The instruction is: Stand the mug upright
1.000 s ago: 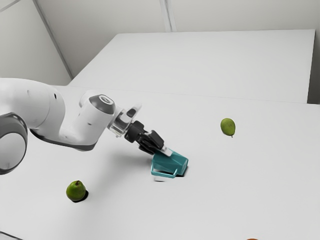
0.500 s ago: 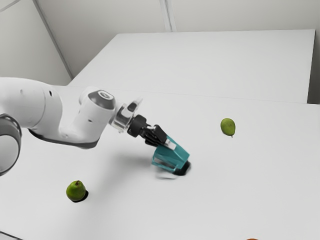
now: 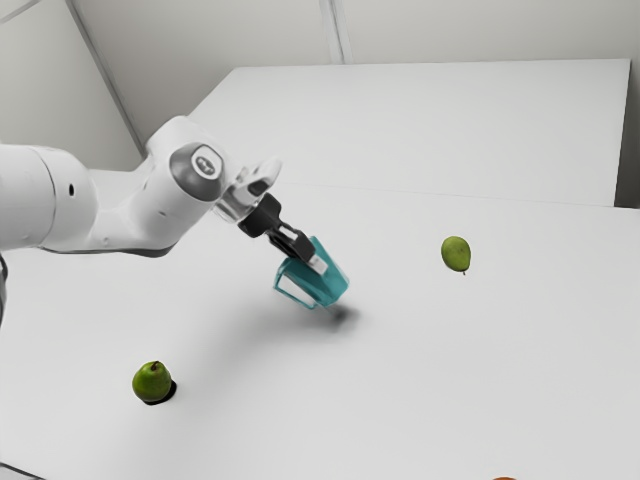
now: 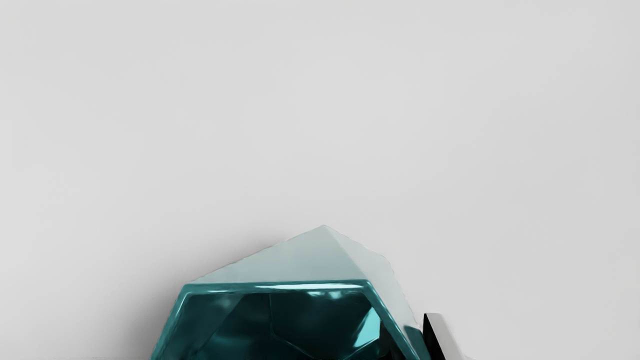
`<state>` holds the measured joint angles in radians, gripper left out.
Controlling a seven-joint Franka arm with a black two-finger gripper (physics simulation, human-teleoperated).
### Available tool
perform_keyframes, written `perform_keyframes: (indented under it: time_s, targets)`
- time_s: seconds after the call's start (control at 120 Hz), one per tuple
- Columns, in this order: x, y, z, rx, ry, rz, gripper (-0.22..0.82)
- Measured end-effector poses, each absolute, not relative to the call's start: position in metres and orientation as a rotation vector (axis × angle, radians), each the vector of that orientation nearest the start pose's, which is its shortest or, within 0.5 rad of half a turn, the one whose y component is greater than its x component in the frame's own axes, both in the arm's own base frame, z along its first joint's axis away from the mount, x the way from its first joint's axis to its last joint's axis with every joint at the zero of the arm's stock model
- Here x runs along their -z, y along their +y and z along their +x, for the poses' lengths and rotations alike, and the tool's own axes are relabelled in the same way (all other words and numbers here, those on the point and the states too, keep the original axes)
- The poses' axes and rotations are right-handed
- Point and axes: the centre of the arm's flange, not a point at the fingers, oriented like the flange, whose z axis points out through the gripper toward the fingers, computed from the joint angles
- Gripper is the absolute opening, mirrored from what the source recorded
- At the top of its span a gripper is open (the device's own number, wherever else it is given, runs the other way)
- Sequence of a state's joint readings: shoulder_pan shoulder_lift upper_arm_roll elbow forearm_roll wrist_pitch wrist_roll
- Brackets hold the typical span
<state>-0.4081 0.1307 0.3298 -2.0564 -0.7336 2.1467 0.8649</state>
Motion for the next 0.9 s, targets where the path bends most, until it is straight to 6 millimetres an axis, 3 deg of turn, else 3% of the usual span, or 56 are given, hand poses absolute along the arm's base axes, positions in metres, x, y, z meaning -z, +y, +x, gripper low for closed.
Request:
perform_keyframes:
  time_s: [0.158, 0.292, 0.458, 0.7, 0.9]
  targets:
    - [-0.408, -0.063, 0.584, -0.282, -0.881, 2.742, -0.18]
    - [-0.411, -0.033, 0.589, -0.264, -0.886, 2.880, -0.18]
    - [-0.415, -0.014, 0.585, -0.230, -0.864, 3.005, -0.18]
    - [-0.397, 0.011, 0.552, -0.117, -0.700, 3.091, -0.18]
    - [-0.388, 0.019, 0.541, -0.073, -0.558, 3.126, -0.18]
